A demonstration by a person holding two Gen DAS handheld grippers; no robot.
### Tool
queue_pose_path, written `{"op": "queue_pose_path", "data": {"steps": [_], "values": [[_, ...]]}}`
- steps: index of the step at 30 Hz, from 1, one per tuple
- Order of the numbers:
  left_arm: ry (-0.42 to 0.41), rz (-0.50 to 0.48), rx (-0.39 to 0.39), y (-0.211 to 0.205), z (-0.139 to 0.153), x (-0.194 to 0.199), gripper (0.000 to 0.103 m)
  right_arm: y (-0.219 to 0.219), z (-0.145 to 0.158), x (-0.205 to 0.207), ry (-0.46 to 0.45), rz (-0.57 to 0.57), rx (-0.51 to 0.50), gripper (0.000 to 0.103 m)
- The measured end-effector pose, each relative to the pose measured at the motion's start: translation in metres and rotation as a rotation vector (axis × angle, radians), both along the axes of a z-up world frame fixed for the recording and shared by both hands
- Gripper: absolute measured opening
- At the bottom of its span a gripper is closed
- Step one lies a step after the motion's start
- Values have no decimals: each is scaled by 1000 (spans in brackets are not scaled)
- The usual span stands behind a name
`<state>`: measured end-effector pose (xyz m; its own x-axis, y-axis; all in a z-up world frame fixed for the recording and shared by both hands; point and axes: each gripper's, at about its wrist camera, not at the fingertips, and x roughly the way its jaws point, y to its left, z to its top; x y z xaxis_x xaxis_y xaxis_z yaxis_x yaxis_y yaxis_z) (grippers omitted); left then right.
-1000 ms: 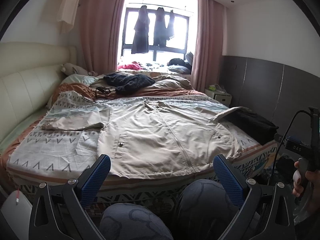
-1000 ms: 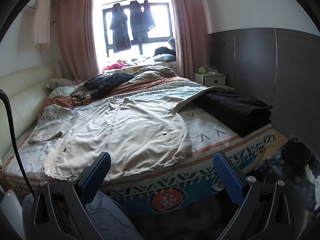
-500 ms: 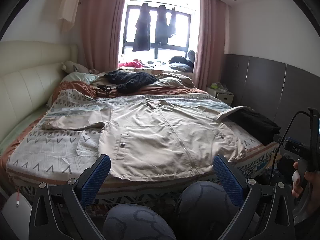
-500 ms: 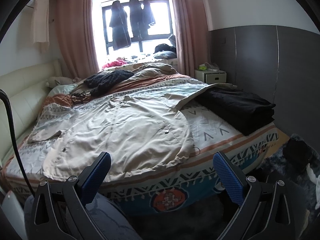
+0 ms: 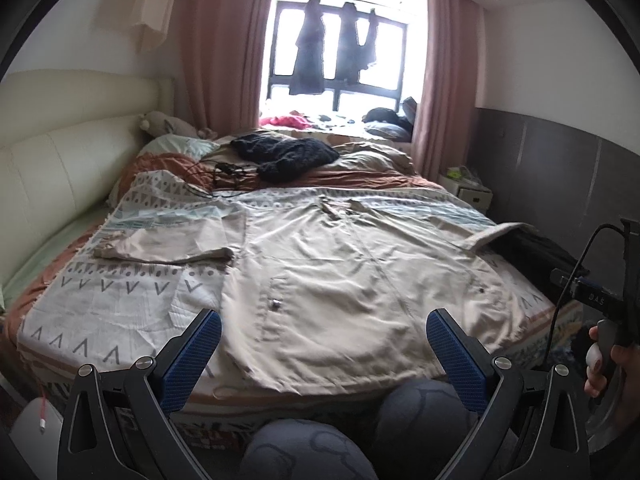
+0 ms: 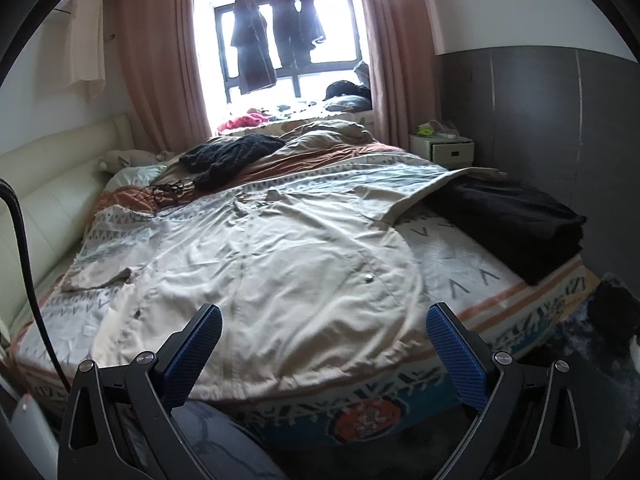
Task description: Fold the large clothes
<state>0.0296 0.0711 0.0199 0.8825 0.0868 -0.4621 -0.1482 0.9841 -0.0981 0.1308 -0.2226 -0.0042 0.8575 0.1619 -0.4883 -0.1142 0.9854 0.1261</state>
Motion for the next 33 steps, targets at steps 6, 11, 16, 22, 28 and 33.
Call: {"op": "queue_pose_path", "data": {"steps": [6,11,16,22,28,33], "values": [[27,56,-7,35,-4,29,103,33,-1,45,25,38,19,102],[63,109,-18,63,-10,50,103,65,-4,83,40,77,42,102],[93,168,-35,91,-15,70,103,104,-9,116,63,136,58,102],[121,229,-68,126,-22,91,103,154,-17,154,135,204,78,102],[146,297,-81,166,-26,113,103,203,-22,189,167,261,98,102],[161,349,-109,202,-31,129,102,244,-30,221,207,286,93,102]]}}
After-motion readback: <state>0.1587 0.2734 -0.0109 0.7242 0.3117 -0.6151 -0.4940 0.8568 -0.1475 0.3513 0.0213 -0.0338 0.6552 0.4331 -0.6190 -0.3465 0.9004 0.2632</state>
